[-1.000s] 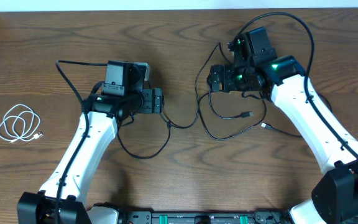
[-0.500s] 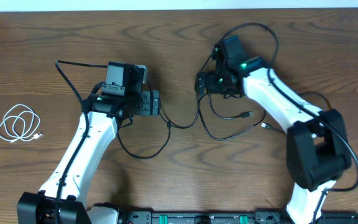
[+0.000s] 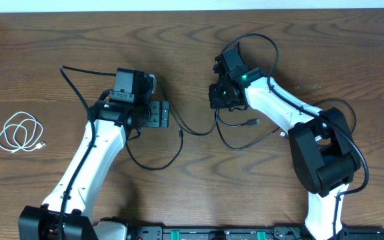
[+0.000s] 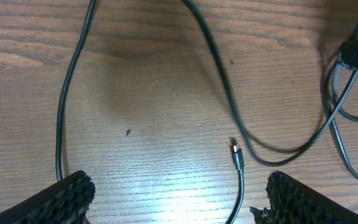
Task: Untangle cables
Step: 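Grasp a black cable with the right gripper near center, then pull the black cable rightward with the right gripper, spreading it out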
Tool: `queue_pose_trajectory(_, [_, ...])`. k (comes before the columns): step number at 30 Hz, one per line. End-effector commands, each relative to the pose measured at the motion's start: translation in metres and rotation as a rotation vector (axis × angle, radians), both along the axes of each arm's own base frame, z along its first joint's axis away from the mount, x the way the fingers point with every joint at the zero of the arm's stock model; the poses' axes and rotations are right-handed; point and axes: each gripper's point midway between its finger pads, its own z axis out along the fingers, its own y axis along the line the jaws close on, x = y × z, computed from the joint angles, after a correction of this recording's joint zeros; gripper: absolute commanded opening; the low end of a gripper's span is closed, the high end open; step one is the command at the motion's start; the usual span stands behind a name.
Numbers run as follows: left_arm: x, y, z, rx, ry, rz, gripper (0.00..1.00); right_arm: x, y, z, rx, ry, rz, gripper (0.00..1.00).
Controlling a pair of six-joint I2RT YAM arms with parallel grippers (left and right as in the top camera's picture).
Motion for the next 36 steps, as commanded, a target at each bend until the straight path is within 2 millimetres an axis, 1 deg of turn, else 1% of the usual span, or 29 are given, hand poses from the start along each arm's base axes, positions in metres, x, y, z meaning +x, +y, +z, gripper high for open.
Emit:
queue_pose_trajectory(1, [0.000,0.001,0.004,0.004,-0.008,0.008,0.89,0.006,0.000,0.010,0.006,-0.019,-0.004,0.01])
queue_pose_trajectory(3, [-0.001,0.002,0.003,0.005,-0.003,0.008,0.89,0.009,-0.003,0.031,0.017,-0.040,-0.014,0.01])
queue_pose_trajectory(5, [-0.002,0.002,0.003,0.006,0.002,0.008,0.89,0.014,-0.003,0.058,0.036,-0.087,-0.009,0.01])
queue_pose_trajectory(7, [-0.003,0.002,0.002,0.007,0.007,0.009,0.89,0.019,-0.002,0.097,0.068,-0.165,0.002,0.01])
queue_pose_trajectory(8, [-0.003,0.002,0.002,0.007,0.008,0.009,0.89,0.021,-0.003,0.125,0.093,-0.220,-0.003,0.01])
queue_pose_trajectory(9, [-0.003,0.002,0.002,0.007,0.009,0.009,0.89,0.022,-0.004,0.136,0.102,-0.243,-0.005,0.01])
queue_pose_trajectory(11, [-0.003,0.002,0.002,0.007,0.010,0.009,0.89,0.024,-0.014,0.194,0.146,-0.366,-0.025,0.01])
queue_pose_trajectory(12, [-0.004,0.002,0.002,0.008,0.010,0.009,0.89,0.024,-0.020,0.213,0.150,-0.411,-0.040,0.01])
queue_pose_trajectory(13, [-0.004,0.002,0.002,0.008,0.011,0.009,0.89,0.024,-0.029,0.237,0.152,-0.470,-0.065,0.01])
queue_pose_trajectory(15, [-0.004,0.002,0.002,0.008,0.011,0.009,0.89,0.022,-0.049,0.276,0.139,-0.571,-0.120,0.01])
queue_pose_trajectory(16, [-0.004,0.002,0.002,0.008,0.010,0.009,0.89,0.019,-0.068,0.300,0.119,-0.639,-0.170,0.01])
queue_pose_trajectory(17, [-0.004,0.002,0.002,0.007,0.010,0.008,0.89,0.017,-0.084,0.318,0.096,-0.692,-0.214,0.01])
queue_pose_trajectory(19, [-0.004,0.002,0.002,0.007,0.011,0.008,0.89,0.011,-0.123,0.349,0.037,-0.787,-0.322,0.01])
queue_pose_trajectory(20, [-0.004,0.002,0.002,0.008,0.010,0.009,0.89,0.008,-0.140,0.360,0.008,-0.823,-0.353,0.01])
queue_pose_trajectory(22, [-0.004,0.002,0.002,0.007,0.010,0.008,0.89,0.001,-0.171,0.377,-0.044,-0.876,-0.418,0.01])
queue_pose_trajectory(24, [-0.004,0.002,0.002,0.007,0.010,0.008,0.89,-0.003,-0.198,0.387,-0.097,-0.907,-0.475,0.01])
queue_pose_trajectory(25, [-0.004,0.002,0.002,0.007,0.010,0.008,0.89,-0.004,-0.208,0.389,-0.122,-0.915,-0.489,0.01])
queue_pose_trajectory(28, [-0.004,0.002,0.002,0.007,0.011,0.009,0.89,-0.005,-0.241,0.387,-0.198,-0.907,-0.557,0.01])
queue_pose_trajectory(29, [-0.004,0.002,0.002,0.007,0.011,0.009,0.89,-0.006,-0.251,0.384,-0.221,-0.896,-0.582,0.01])
queue_pose_trajectory(30, [-0.004,0.002,0.002,0.007,0.011,0.009,0.89,-0.008,-0.265,0.381,-0.256,-0.879,-0.618,0.01])
queue_pose_trajectory(31, [-0.004,0.002,0.002,0.007,0.011,0.009,0.89,-0.010,-0.274,0.379,-0.277,-0.871,-0.640,0.01])
queue_pose_trajectory(32, [-0.004,0.002,0.002,0.007,0.011,0.009,0.89,-0.014,-0.292,0.377,-0.334,-0.860,-0.696,0.01])
queue_pose_trajectory(33, [-0.004,0.002,0.002,0.007,0.011,0.009,0.89,-0.017,-0.303,0.377,-0.372,-0.854,-0.733,0.01])
queue_pose_trajectory(34, [-0.004,0.002,0.002,0.008,0.010,0.009,0.89,-0.024,-0.324,0.375,-0.448,-0.839,-0.801,0.01])
queue_pose_trajectory(36, [-0.004,0.002,0.002,0.008,0.010,0.009,0.89,-0.033,-0.342,0.372,-0.514,-0.814,-0.854,0.01])
